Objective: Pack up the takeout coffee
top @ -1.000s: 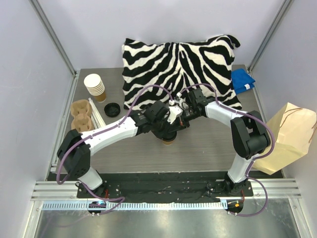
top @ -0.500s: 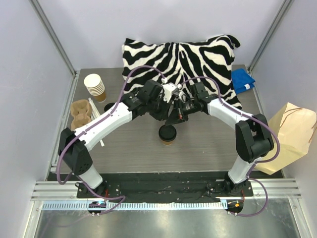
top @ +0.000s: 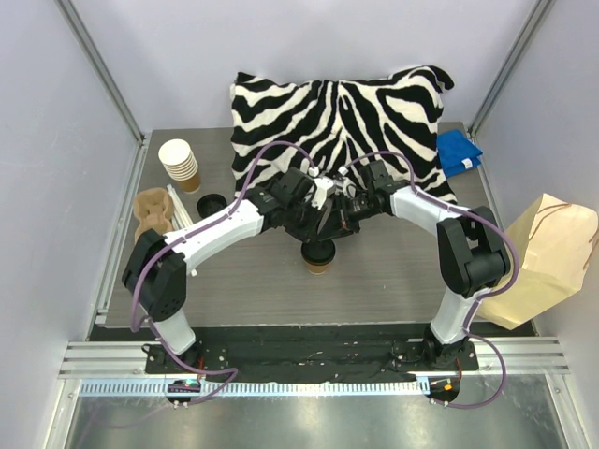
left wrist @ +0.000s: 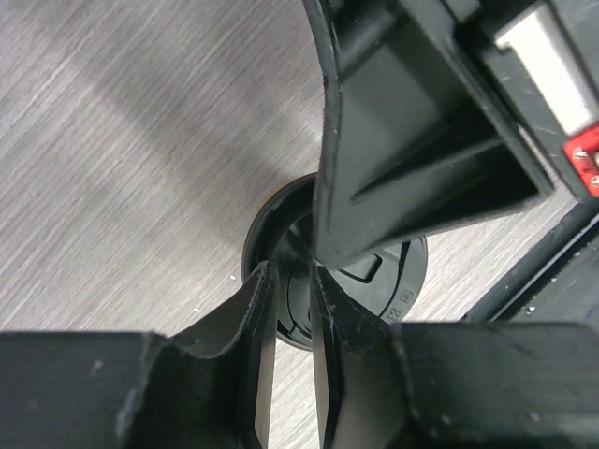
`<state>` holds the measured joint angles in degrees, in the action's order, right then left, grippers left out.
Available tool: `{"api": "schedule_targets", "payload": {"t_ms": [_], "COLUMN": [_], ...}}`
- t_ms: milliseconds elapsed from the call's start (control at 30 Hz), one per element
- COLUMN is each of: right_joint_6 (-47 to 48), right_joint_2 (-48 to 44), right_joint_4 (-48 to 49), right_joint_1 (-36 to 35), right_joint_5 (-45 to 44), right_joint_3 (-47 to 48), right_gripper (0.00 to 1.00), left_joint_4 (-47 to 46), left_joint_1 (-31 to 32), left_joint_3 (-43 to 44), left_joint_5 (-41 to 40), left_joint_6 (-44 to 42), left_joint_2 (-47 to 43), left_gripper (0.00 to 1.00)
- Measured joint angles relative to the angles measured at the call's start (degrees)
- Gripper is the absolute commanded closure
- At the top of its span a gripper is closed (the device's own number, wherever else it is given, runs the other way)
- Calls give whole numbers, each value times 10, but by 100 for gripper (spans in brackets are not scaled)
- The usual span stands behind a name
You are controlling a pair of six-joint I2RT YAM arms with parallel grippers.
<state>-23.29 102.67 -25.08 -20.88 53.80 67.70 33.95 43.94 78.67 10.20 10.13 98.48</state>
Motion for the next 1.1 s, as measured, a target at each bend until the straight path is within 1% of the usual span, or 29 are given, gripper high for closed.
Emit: {"api": "schedule_targets", "payload": {"t_ms": [267,467,533,600,733,867,1033,1100], "right_joint_6": [22,21,20,16,6,1,2,7], "right_joint_2": [0,-1,-6,-15,-43,-48,-44,-34], "right_joint_4": [-7,-12,-15,-16,-15,-11,-9,-5], "right_joint_1": [0,0,0,0,0,-1,-1,-1], "right_joint_5": [1,3,2,2,1,0,-12,-20], "right_joint_3": [2,5,5,5,9,15,14,11], "right_gripper": [96,94,93,93,93,94,96,97], "left_joint_4": [-20,-9,-1,6,11,9,7,5], "left_joint_1": [-3,-8,-9,-9,-8,-5,-4,-4], "left_joint_3": [-10,-10,-11,-14,-22,-34,-62,-71], "left_joint_5": [-1,14,25,39,64,75,78,78], "left_joint_6": [0,-1,-2,-3,0,4,14,16], "left_joint_2": [-4,-15,-24,-41,-80,-90,-76,-67], "left_gripper": [75,69,65,63,66,70,79,84]}}
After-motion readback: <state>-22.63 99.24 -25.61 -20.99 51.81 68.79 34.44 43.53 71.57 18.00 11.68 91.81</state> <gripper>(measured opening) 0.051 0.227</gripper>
